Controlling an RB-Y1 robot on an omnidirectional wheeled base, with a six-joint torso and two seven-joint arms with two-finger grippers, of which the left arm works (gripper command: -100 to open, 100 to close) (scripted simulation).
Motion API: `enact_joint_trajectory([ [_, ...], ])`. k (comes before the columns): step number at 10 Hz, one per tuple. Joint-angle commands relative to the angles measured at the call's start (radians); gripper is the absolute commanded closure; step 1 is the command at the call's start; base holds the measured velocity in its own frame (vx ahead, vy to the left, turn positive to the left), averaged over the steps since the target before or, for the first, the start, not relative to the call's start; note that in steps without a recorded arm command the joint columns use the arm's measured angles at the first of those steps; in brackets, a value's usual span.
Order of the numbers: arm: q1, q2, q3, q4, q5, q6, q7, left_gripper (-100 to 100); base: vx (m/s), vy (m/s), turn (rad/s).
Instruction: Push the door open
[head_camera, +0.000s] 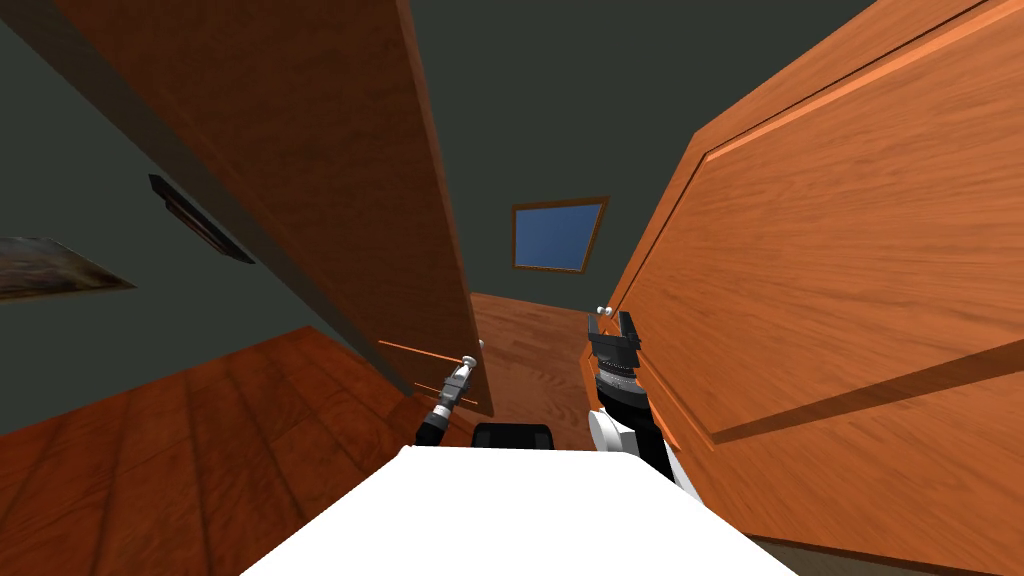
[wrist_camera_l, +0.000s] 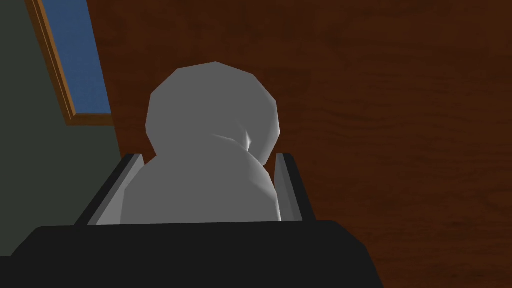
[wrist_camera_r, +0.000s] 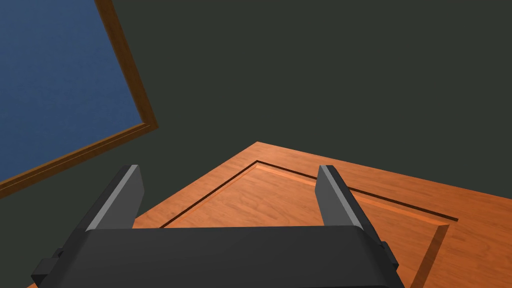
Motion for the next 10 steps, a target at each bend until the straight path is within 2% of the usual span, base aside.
enact_joint_trajectory([
  [1,-0.009,0.006,-0.004,-0.001,0.021,0.001,0.038,100,0.020,-0.003,-0.002],
  [4,-0.023,0.018,-0.015,0.015,0.062,0.000,0.109,100,0.031,-0.006,-0.010],
  [9,-0.057,0.041,-0.041,0.054,0.159,0.000,0.255,100,0.041,-0.003,-0.013],
  [10,-0.057,0.041,-0.041,0.054,0.159,0.000,0.267,100,0.038,-0.003,0.003],
])
